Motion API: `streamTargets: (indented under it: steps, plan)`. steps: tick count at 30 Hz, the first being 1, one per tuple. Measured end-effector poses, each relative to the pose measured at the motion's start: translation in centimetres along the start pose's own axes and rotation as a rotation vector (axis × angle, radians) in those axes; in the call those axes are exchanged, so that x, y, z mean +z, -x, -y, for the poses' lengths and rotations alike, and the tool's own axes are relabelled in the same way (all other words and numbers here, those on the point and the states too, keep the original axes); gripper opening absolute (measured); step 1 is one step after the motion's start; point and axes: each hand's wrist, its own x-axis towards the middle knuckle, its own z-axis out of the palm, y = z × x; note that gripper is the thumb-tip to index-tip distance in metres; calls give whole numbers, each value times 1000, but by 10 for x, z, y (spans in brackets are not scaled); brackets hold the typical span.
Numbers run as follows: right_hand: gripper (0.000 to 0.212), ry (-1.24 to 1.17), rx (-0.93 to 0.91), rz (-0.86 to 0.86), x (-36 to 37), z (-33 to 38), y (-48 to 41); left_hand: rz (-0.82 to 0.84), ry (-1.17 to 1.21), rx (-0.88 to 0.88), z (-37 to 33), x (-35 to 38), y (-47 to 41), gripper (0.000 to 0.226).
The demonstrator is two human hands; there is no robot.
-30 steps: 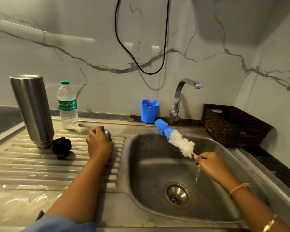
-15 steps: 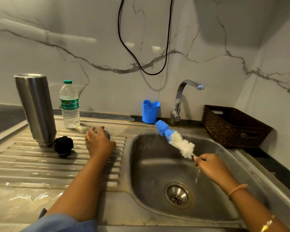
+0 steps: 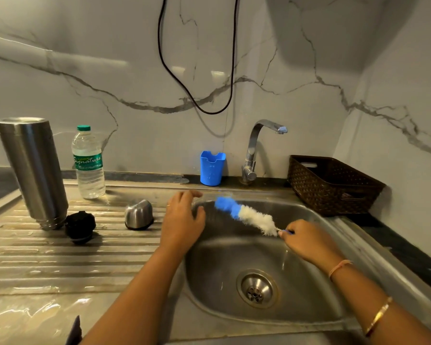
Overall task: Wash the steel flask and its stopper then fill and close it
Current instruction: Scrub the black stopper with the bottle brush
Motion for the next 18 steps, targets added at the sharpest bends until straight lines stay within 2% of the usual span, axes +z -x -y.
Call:
streamTargets:
  steps: [3, 5, 9, 18]
  plan:
    - [28, 79, -60, -83, -11, 8, -2, 247, -100, 18, 3, 13, 6, 29]
    - [28, 196, -118, -208, -22, 17, -5, 310, -144, 20, 6, 16, 8, 28]
    - [28, 393, -227, -356, -58, 40, -27, 296, -155, 13, 12, 19, 4, 27]
    - [20, 834, -375, -540, -130, 106, -93, 198, -156, 14, 23, 29, -8, 21]
